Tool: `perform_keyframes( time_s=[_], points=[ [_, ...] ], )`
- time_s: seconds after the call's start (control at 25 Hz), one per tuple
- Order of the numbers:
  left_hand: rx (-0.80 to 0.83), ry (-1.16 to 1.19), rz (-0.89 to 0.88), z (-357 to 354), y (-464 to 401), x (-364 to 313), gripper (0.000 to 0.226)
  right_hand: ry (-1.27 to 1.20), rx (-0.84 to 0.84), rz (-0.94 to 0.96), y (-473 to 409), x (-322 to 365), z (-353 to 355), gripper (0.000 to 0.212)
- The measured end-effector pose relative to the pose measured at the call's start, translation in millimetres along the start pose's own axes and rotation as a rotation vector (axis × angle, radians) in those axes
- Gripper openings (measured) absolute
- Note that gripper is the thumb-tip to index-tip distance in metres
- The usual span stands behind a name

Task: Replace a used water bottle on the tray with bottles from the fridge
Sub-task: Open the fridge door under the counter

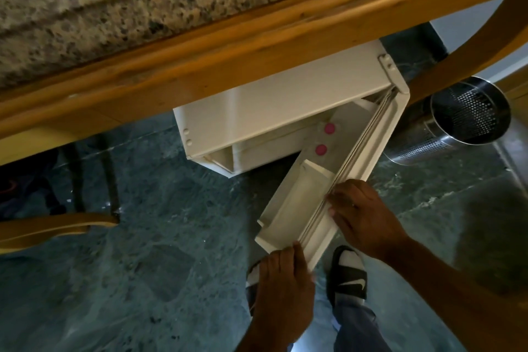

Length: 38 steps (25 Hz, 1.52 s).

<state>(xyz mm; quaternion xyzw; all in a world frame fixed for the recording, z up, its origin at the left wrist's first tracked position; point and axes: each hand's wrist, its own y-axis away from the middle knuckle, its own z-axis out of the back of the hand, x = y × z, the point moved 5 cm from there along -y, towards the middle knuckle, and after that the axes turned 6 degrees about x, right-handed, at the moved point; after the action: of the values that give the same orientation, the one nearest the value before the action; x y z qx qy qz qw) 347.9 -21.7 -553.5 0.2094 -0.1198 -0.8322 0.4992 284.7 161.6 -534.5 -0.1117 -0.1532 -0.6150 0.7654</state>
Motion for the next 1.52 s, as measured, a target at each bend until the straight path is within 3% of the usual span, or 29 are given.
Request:
perform_keyframes(
  time_s=[0.28, 0.4, 0.56, 0.68, 0.8, 0.92, 1.04, 1.12, 1.2, 1.28, 1.36, 1.52],
  points=[
    [-0.046, 0.063, -0.455, 14.9, -14.7, -7.1, 0.032, 0.036, -0.083, -0.139, 30.4, -20.1, 8.9, 0.036],
    [-0.074, 0.022, -0.427, 27.5, -55.0, 7.6, 0.033, 0.105, -0.104, -0.222, 46.3, -34.4, 11.7, 0.038],
    [-0.097, -0.039, -0.413, 41.3, -124.5, 14.5, 0.031, 0.201, -0.072, -0.41, 58.2, -50.1, 9.2, 0.024],
    [-0.054, -0.114, -0.473, 42.1, -179.2, -6.8, 0.036, 0.198, -0.08, -0.556, 58.8, -62.4, 10.3, 0.017],
    [0.007, -0.201, -0.509, 32.7, -229.5, -40.8, 0.043, 0.191, -0.164, -0.561, 52.7, -57.4, 14.2, 0.013],
    [0.026, -0.21, -0.592, 17.2, -266.0, -68.2, 0.04, -0.014, -0.255, -0.581, 29.6, -46.3, -1.6, 0.025],
    [0.22, -0.118, -0.617, -8.7, -290.8, -75.1, 0.043, -0.319, -0.271, -0.909, 7.7, -62.8, -30.1, 0.039],
    [0.358, -0.203, -0.643, -24.5, -300.5, -74.5, 0.05, -0.398, -0.202, -1.093, -11.7, -91.8, -47.5, 0.054],
    [0.354, -0.206, -0.671, -29.2, -307.3, -77.0, 0.047, -0.398, 0.018, -1.276, -23.9, -129.6, -67.4, 0.063],
    [0.298, -0.155, -0.691, -35.0, -311.2, -83.4, 0.042, -0.578, 0.173, -1.419, -20.4, -153.5, -90.9, 0.059],
    [0.285, -0.095, -0.63, -43.6, -317.0, -83.0, 0.035, -0.743, 0.186, -1.431, -12.5, -163.1, -113.9, 0.046],
    [0.155, 0.067, -0.581, -43.2, -312.3, -77.3, 0.028, -0.676, 0.177, -1.377, -16.4, -176.9, -130.4, 0.04]
  ],
)
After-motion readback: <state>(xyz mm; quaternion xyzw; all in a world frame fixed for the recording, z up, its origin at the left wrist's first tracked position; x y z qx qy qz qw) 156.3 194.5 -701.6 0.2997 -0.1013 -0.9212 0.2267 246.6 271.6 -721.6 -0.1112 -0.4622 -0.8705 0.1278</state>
